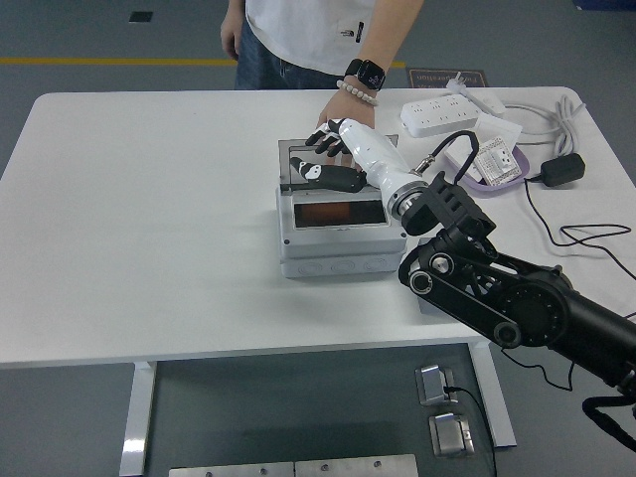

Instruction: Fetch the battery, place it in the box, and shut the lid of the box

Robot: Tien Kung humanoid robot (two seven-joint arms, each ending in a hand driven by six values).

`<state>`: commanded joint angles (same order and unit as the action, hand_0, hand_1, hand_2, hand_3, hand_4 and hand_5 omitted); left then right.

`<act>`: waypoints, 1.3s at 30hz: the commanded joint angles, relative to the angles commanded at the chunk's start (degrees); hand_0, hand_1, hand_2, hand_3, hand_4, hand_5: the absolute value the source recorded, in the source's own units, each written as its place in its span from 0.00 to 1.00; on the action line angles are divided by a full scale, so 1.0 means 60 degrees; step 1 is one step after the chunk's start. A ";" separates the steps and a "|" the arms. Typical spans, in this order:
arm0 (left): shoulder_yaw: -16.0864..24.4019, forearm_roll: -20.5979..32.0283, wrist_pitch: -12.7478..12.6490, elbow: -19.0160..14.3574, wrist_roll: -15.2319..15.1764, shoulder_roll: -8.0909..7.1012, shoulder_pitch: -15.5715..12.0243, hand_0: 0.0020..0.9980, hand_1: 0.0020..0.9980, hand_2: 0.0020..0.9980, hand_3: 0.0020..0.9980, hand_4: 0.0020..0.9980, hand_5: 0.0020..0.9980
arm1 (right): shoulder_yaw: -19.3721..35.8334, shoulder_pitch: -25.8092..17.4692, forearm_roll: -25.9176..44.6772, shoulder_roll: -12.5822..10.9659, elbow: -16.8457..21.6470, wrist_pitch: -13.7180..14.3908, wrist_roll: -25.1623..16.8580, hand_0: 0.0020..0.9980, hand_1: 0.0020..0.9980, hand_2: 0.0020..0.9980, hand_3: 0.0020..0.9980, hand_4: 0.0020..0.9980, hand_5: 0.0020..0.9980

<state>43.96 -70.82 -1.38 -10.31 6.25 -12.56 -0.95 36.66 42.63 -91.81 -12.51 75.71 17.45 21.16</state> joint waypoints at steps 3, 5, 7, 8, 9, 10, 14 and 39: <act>-0.0030 0.0001 0.0018 0.0000 0.0003 0.0000 0.0028 0.39 0.60 0.53 0.50 0.00 0.00 | 0.0066 0.0244 0.0237 0.0031 -0.0292 -0.0008 -0.0101 0.52 0.50 0.58 0.62 0.76 0.57; -0.0046 0.0000 0.0028 0.0000 0.0005 -0.0004 0.0048 0.39 0.60 0.53 0.50 0.00 0.00 | 0.0072 0.0418 0.0376 0.0079 -0.0589 0.0023 -0.0188 0.52 0.50 0.58 0.62 0.76 0.57; -0.0043 -0.0030 0.0039 0.0000 0.0013 -0.0012 0.0068 0.39 0.60 0.53 0.50 0.00 0.00 | 0.0047 0.0647 0.0579 0.0155 -0.0973 0.0088 -0.0333 0.52 0.50 0.58 0.62 0.76 0.58; -0.0038 -0.0051 0.0045 0.0000 0.0019 -0.0017 0.0078 0.39 0.60 0.53 0.50 0.00 0.00 | 0.0020 0.0779 0.0698 0.0204 -0.1189 0.0128 -0.0417 0.52 0.50 0.58 0.62 0.76 0.58; -0.0038 -0.0066 0.0050 0.0000 0.0023 -0.0020 0.0086 0.39 0.60 0.53 0.50 0.00 0.00 | -0.0010 0.0887 0.0797 0.0244 -0.1377 0.0161 -0.0483 0.52 0.50 0.58 0.62 0.76 0.58; -0.0038 -0.0081 0.0056 0.0000 0.0028 -0.0023 0.0096 0.39 0.60 0.53 0.50 0.00 0.00 | -0.0044 0.0998 0.0891 0.0285 -0.1599 0.0192 -0.0546 0.52 0.50 0.58 0.62 0.76 0.58; -0.0037 -0.0142 0.0083 0.0000 0.0045 -0.0024 0.0137 0.39 0.60 0.54 0.50 0.00 0.00 | -0.0226 0.1411 0.1113 0.0403 -0.2454 0.0231 -0.0672 0.52 0.50 0.58 0.62 0.76 0.59; -0.0063 -0.0012 0.0078 0.0000 0.0011 -0.0048 0.0170 0.39 0.60 0.53 0.50 0.00 0.00 | -0.1391 0.1336 0.0856 -0.0100 -0.2367 -0.0121 -0.0097 0.68 0.57 0.61 0.64 0.74 0.64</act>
<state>43.58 -70.89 -0.91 -10.31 6.31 -12.85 0.07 28.31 50.64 -86.68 -13.11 61.51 16.73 20.58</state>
